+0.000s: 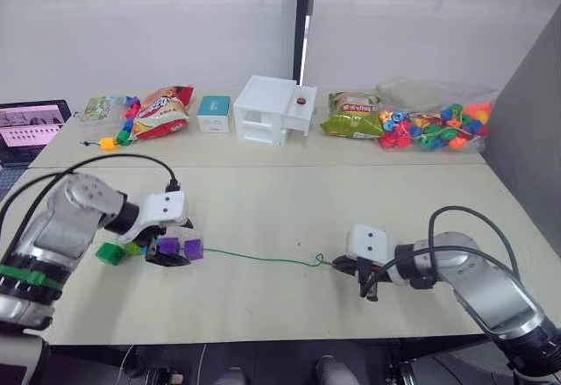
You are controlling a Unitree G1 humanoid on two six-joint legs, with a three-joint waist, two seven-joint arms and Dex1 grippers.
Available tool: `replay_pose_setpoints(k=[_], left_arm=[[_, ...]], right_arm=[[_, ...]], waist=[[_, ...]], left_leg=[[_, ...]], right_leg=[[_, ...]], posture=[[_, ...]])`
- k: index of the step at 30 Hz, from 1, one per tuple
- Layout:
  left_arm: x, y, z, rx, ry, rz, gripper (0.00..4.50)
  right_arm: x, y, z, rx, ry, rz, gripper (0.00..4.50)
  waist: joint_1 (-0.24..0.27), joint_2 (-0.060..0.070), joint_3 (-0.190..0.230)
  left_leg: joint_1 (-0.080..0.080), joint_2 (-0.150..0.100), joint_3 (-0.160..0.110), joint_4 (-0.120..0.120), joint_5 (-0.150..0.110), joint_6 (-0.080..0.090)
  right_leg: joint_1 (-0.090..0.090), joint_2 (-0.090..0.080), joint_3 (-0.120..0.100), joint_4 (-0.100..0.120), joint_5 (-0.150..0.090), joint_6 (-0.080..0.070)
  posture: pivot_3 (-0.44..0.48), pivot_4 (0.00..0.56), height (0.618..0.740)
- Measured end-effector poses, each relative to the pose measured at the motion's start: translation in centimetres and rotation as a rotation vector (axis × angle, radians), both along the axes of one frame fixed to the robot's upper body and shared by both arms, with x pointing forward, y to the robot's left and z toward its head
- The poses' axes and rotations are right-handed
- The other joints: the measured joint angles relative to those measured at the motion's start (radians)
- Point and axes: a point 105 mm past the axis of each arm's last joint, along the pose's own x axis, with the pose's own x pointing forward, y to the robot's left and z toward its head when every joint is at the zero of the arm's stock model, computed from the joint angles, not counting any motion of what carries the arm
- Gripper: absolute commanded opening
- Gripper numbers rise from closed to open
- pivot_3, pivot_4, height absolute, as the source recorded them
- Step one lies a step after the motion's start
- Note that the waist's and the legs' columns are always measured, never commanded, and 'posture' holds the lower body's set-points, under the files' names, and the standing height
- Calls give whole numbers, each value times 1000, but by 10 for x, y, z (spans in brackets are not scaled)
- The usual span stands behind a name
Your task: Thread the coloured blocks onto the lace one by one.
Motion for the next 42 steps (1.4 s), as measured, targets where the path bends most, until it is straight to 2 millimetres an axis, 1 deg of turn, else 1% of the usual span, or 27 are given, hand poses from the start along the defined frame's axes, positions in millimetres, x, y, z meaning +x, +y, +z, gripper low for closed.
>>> replay_pose_setpoints(k=[2,4,7,10,13,17,22,24,27,29,30,32,37,38,42], left_arm=[[-7,-2,2,68,53,-25,4476],[-8,-4,4,119,79,-34,4476],[-5,-5,7,240,92,-45,4476],[2,-7,11,315,113,0,4476],[5,-10,3,348,140,2,4476],[6,-23,-15,362,181,-24,4476],[8,-28,-21,363,191,-12,4476],[8,-27,-28,375,200,-8,4476],[8,-25,-29,375,198,-2,4476],[8,-25,-29,367,197,2,3917],[10,-26,-30,360,194,7,3707],[11,-26,-30,353,192,14,3000],[13,-25,-32,343,191,23,1391],[13,-24,-32,343,188,22,1200],[13,-22,-32,338,180,11,1203]], right_arm=[[0,3,-1,8,-2,-1,0],[0,5,-3,10,8,-4,0],[-1,8,-5,18,11,-7,0],[-1,9,-5,19,5,-8,0],[0,11,-4,26,-4,-13,0],[-2,11,-4,28,-7,-27,0],[-3,11,-5,26,-2,-37,0],[-4,12,-4,27,-5,-36,0],[-4,12,-4,27,-7,-38,0],[-4,12,-4,28,-8,-38,0],[-4,12,-4,27,-7,-38,0],[-4,12,-4,27,-7,-38,0],[-5,9,-6,17,4,-46,0],[-6,7,-8,11,10,-50,0],[-6,0,-10,-16,18,-64,0]], waist=[[-2,0,0],[-3,0,0],[-2,-1,1],[0,-1,1],[0,-1,1],[-1,-1,1],[-1,-1,1],[-3,-1,1],[-2,-1,1],[-2,-1,1],[-1,-1,1],[-2,-1,1],[-3,-1,1],[-3,-1,0],[-3,0,0]], left_leg=[[0,0,0,0,0,0],[-1,0,0,0,0,0],[-2,0,-1,0,0,0],[-2,0,-1,1,0,0],[-2,0,-1,1,0,0],[-4,0,-1,1,0,0],[-3,0,-1,1,0,0],[-3,0,-1,1,0,0],[-3,0,-1,1,0,0],[-3,0,-1,1,0,0],[-2,0,-1,1,0,0],[-2,0,-1,2,0,0],[-2,0,-1,2,0,0],[-2,0,-1,2,0,0],[-2,0,-1,2,0,0]], right_leg=[[-1,0,0,0,0,0],[-1,1,0,0,0,0],[-1,1,0,0,0,0],[-1,1,0,0,0,0],[-1,0,0,0,0,0],[-2,0,0,0,0,0],[-2,0,0,0,0,0],[-2,0,0,0,0,0],[-2,0,0,1,0,0],[-2,0,0,1,0,0],[-2,0,0,1,0,0],[-2,0,0,1,0,0],[-2,0,0,1,0,0],[-1,0,0,1,0,0],[-1,0,0,1,0,0]], posture=[[0,150,740],[0,150,740],[0,150,740],[0,150,740],[0,150,740],[0,150,740],[0,150,740],[0,150,740],[0,150,740],[0,150,740],[0,150,740],[0,150,740],[0,150,740],[0,150,740],[0,150,740]])
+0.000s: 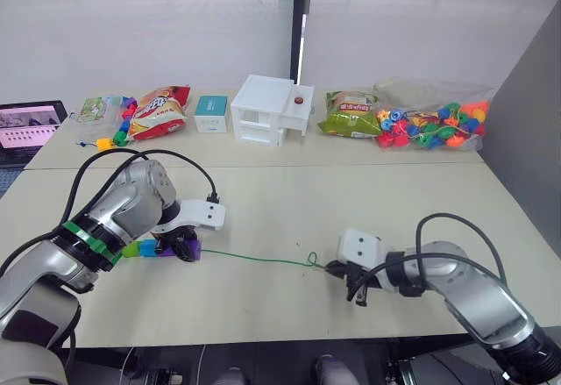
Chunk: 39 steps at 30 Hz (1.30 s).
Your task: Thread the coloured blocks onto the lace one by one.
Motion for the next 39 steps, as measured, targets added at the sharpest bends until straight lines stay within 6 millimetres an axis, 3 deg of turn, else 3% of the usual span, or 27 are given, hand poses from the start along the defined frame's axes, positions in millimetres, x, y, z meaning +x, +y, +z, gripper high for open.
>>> replay_pose_setpoints(k=[6,13,19,32,37,39], left_arm=[[-3,15,-3,-24,-11,3,1203],[-15,54,-6,5,-24,96,1203],[-20,60,-7,5,-51,125,1203],[-23,60,-11,21,-80,98,1203],[-24,59,-12,22,-109,48,1203],[-24,58,-13,6,-120,43,2232]], right_arm=[[15,-59,-4,-133,-27,-159,0],[22,-96,-2,-205,-75,-247,0],[23,-97,-2,-206,-88,-234,0],[29,-76,-9,-172,-94,-195,0],[35,-76,-9,-156,-121,-235,1680],[35,-78,-8,-154,-124,-246,2341]], waist=[[-6,0,0],[-29,2,-1],[-28,2,-1],[-30,2,-5],[-29,1,-6],[-26,1,-6]], left_leg=[[4,0,2,-1,0,0],[6,1,3,-2,0,1],[7,1,3,-1,-1,1],[9,2,4,-1,-1,1],[14,2,4,-2,-1,1],[19,2,4,-2,-2,4]], right_leg=[[2,1,1,1,0,0],[2,1,2,6,-1,-1],[2,1,2,6,-1,-1],[4,2,3,6,-1,-1],[10,2,3,6,-2,-2],[14,2,3,5,-3,-2]], posture=[[0,150,740],[0,150,740],[0,150,740],[0,150,740],[0,150,740],[0,150,740]])
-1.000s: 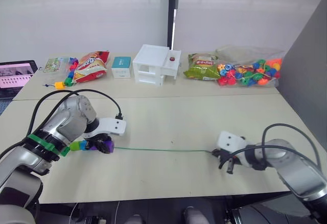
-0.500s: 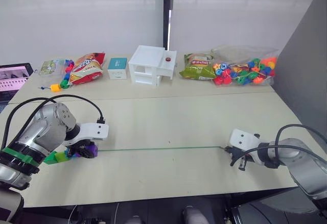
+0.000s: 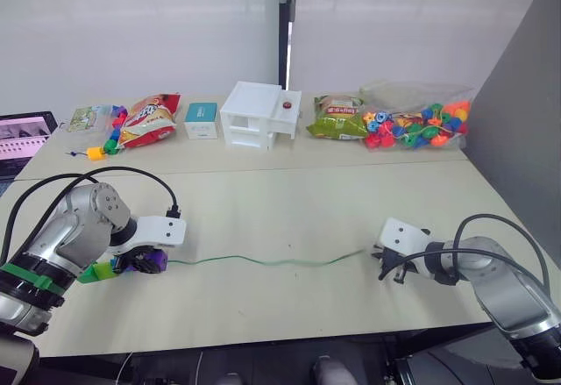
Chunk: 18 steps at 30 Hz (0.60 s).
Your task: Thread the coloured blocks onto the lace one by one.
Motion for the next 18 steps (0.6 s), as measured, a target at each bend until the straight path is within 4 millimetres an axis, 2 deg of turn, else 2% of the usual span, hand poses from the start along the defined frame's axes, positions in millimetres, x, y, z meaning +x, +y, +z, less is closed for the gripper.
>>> replay_pose_setpoints(k=[2,6,7,9,11,14,16,18], left_arm=[[-1,-1,-1,-41,-17,1,2907],[-9,-5,0,-146,-51,-29,4197],[-13,-6,0,-194,-61,-24,4475],[-21,-5,0,-297,-90,20,4475],[-21,-7,9,-434,-171,83,4475],[-22,1,33,-616,-323,202,4475],[-29,9,43,-726,-376,267,4475],[-40,13,44,-834,-385,321,4475]], right_arm=[[0,-4,3,10,-7,-16,3062],[-5,-5,6,104,8,-42,4403],[-9,-3,7,157,11,-47,4500],[-19,-3,14,254,11,-59,4500],[-25,-10,24,334,-17,-94,4500],[-36,-18,37,446,-63,-144,4500],[-42,-25,37,498,-69,-186,4500],[-45,-30,36,546,-78,-224,4500]], waist=[[3,0,0],[7,1,1],[8,2,1],[11,2,1],[22,2,2],[33,1,2],[34,1,2],[34,1,2]], left_leg=[[4,0,0,-1,-1,2],[2,0,-1,-2,-2,3],[0,0,-1,-2,-3,4],[-9,0,-1,0,-3,5],[-17,-1,-1,3,-3,4],[-16,-1,-1,3,-3,4],[-13,-2,0,2,-3,4],[-13,-1,0,1,-3,4]], right_leg=[[5,-1,0,-1,-2,1],[4,-2,-1,-5,-2,1],[2,-2,-1,-6,-2,1],[-6,-3,-1,-5,-2,1],[-15,-3,-1,-2,-1,1],[-14,-4,-1,0,-1,1],[-12,-4,-1,-1,-1,1],[-11,-4,-1,-1,-1,1]], posture=[[0,150,740],[0,150,740],[0,150,740],[0,150,740],[0,150,740],[0,150,740],[0,150,740],[0,150,740]])
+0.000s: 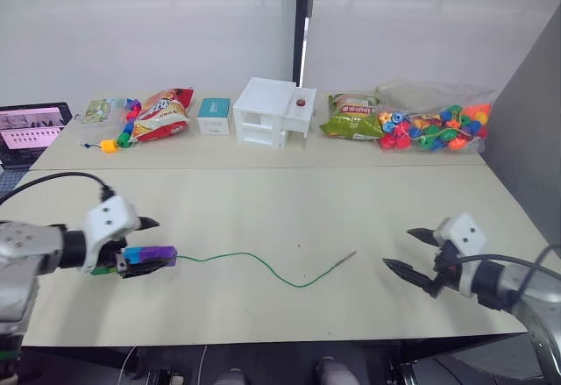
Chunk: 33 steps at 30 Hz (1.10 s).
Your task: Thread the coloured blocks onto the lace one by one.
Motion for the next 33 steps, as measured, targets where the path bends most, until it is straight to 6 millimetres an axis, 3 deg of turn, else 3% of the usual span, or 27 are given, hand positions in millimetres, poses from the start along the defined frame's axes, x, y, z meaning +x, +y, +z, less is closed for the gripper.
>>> replay_pose_setpoints(k=[5,10,14,21,33], left_arm=[[-40,29,-30,-185,34,193,4475],[-52,56,-25,-227,-79,328,4475],[-67,70,-43,-216,-46,390,4475],[-80,78,-63,-206,-3,403,4475],[-78,75,-70,-199,4,399,4475]], right_arm=[[-20,-25,-24,97,39,-139,4500],[-27,-35,-33,98,9,-165,4500],[-35,-47,-47,97,30,-192,4500],[-38,-62,-59,96,47,-222,4500],[-32,-65,-61,92,50,-212,4500]], waist=[[-4,0,0],[4,0,0],[2,0,0],[0,0,0],[-1,0,0]], left_leg=[[1,1,0,-1,0,0],[6,1,1,-1,3,-5],[15,1,1,-5,2,-5],[15,2,2,-5,2,-5],[15,2,2,-6,2,-5]], right_leg=[[0,0,0,1,0,-1],[10,0,0,-7,0,-1],[18,1,0,-9,-2,-1],[18,0,0,-9,-2,-1],[18,1,0,-10,-2,-1]], posture=[[0,150,740],[0,150,740],[0,150,740],[0,150,740],[0,150,740]])
